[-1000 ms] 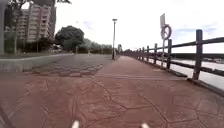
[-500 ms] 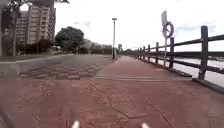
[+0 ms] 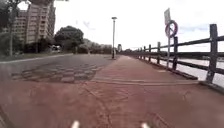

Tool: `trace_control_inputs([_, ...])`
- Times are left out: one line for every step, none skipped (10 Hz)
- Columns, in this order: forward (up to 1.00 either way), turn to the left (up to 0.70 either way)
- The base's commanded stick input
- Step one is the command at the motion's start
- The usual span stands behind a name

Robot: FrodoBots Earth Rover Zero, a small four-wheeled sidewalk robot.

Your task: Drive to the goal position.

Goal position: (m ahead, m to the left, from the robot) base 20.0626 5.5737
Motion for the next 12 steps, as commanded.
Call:
trace_control_inputs([0.70,0.35])
trace_control_inputs([0.70,0.35])
trace_control_inputs([0.70,0.35])
trace_control_inputs([0.70,0.35])
trace_control_inputs([0.70,0.35])
trace_control_inputs([0.70,0.35])
trace_control_inputs([0.70,0.35])
trace_control_inputs([0.70,0.35])
trace_control_inputs([0.70,0.35])
trace_control_inputs([0.70,0.35])
trace_control_inputs([0.70,0.06])
trace_control_inputs([0.70,0.00])
